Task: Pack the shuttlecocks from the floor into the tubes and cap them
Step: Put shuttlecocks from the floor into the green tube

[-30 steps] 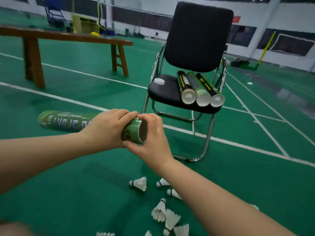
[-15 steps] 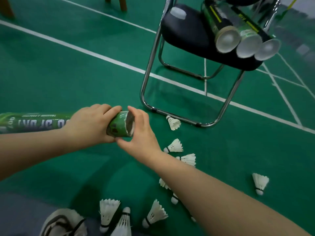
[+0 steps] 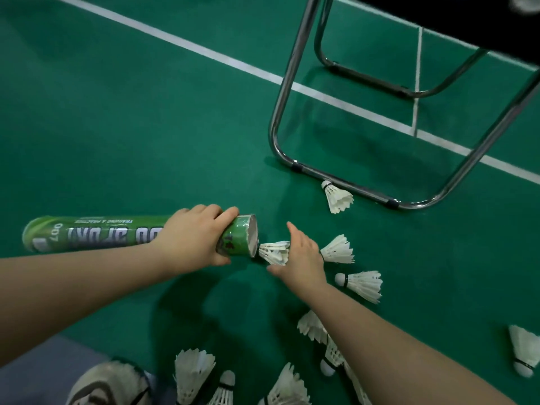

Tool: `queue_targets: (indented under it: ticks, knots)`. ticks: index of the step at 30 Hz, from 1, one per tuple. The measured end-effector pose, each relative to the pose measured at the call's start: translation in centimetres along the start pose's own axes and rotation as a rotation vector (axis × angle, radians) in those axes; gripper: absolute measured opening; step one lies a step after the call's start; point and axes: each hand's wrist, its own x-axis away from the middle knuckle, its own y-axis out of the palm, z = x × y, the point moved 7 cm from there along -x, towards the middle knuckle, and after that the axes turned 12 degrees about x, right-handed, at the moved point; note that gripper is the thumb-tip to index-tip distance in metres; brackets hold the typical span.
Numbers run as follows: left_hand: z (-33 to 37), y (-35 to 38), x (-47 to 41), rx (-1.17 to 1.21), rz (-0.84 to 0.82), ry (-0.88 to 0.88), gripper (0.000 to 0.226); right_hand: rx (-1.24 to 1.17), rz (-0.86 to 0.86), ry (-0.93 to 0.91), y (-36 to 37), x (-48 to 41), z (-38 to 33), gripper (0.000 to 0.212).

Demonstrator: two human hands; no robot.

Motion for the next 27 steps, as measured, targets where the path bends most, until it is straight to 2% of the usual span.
queue_targets:
  ticks: [6,8,10,13,20,22,24,25,27]
  knots:
    - [-1.4,1.8,0.5,-0.031,-0.087,-0.061,0.084,0.022,-0.025,-0.053,1.7,-1.1,0.3,0.085]
    - [-2.1,1.9,0.6,-0.042,-0.089,-0.093,0.083,-0.125,-0.014,-0.039,1.2,-1.1,0.5,0.081]
    - [-2.8,2.1,0.5,-0.038,-0.089,-0.118,0.083,-0.370,0.011,-0.019,0.3,-0.9,0.6,0.078]
    - [-3.0,2.3,0.0,-0.036,-0.088,-0.136,0.085,-0.589,0.065,-0.073,-1.6,-0.3,0.1,0.068]
    - [-0.9,2.5,-1.9,-0.037,-0.110,-0.111,0.084,-0.608,-0.071,-0.248,-1.8,0.6,-3.8,0.066]
    - [-0.5,2.5,-2.3,-0.030,-0.102,-0.113,0.085,-0.645,0.010,-0.212,-1.9,0.7,-3.9,0.067]
    - [-0.8,2.2,-2.7,-0.004,-0.083,-0.137,0.087,-0.669,0.231,-0.148,-2.9,1.1,-3.1,0.057]
    - [-1.0,2.1,-2.8,0.015,-0.065,-0.148,0.087,-0.649,0.285,-0.151,-3.1,1.4,-3.0,0.049]
    - [-0.9,1.9,-3.1,0.024,-0.044,-0.151,0.087,-0.586,0.197,-0.215,-2.4,1.5,-3.9,0.042]
